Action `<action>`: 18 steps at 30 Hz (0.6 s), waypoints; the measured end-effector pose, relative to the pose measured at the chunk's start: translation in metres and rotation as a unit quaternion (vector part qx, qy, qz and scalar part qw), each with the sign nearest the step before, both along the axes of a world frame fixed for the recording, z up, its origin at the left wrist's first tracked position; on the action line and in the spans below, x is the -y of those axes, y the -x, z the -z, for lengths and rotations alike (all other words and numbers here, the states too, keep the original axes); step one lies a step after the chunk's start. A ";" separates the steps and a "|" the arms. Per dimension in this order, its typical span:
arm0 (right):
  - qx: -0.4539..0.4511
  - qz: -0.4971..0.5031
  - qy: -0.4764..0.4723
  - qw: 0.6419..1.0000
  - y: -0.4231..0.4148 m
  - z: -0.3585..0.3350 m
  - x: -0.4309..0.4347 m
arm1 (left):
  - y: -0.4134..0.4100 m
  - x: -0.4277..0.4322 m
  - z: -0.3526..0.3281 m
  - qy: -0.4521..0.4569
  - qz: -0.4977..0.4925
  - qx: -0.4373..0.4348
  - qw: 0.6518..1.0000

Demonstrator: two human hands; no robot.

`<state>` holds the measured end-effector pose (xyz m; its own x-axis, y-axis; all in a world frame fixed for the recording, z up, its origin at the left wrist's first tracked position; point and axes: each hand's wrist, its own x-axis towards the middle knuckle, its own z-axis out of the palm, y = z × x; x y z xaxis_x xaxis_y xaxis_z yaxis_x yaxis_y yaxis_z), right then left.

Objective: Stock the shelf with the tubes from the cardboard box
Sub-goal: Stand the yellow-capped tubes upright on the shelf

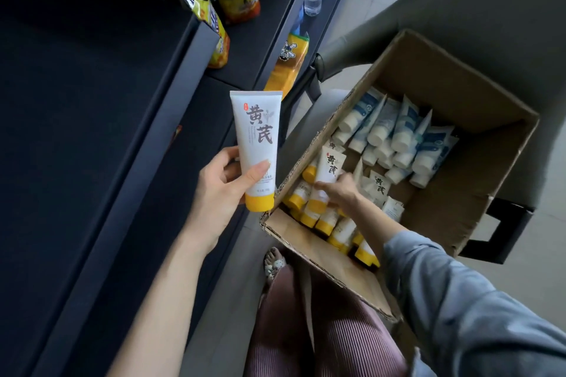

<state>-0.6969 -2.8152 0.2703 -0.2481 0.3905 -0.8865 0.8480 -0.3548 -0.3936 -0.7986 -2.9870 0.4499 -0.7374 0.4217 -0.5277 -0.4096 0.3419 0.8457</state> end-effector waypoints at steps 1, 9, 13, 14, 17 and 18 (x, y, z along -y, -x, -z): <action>-0.004 0.003 0.005 1.000 -0.001 -0.002 0.000 | 0.000 0.001 -0.003 0.000 -0.005 -0.004 1.000; -0.127 0.070 0.030 0.989 -0.006 -0.057 -0.004 | -0.009 0.022 -0.034 -0.016 -0.037 -0.050 0.998; -0.221 0.076 0.044 0.971 -0.004 -0.107 -0.006 | -0.014 0.038 -0.057 -0.027 -0.084 -0.081 0.993; -0.237 0.080 0.049 0.967 -0.003 -0.119 -0.005 | -0.015 0.042 -0.064 -0.034 -0.092 -0.085 0.992; -0.294 0.082 0.053 0.951 0.000 -0.156 0.005 | -0.019 0.055 -0.090 -0.055 -0.097 -0.109 0.988; -0.315 0.082 0.051 0.944 0.002 -0.169 0.011 | -0.021 0.060 -0.100 -0.060 -0.094 -0.124 0.986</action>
<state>-0.6986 -2.8260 0.4394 -0.6817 0.3907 -0.6186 0.3873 -0.5246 -0.7582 -0.7779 -3.0473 0.5500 -0.9084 0.3139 -0.2762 -0.2322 0.1706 0.9576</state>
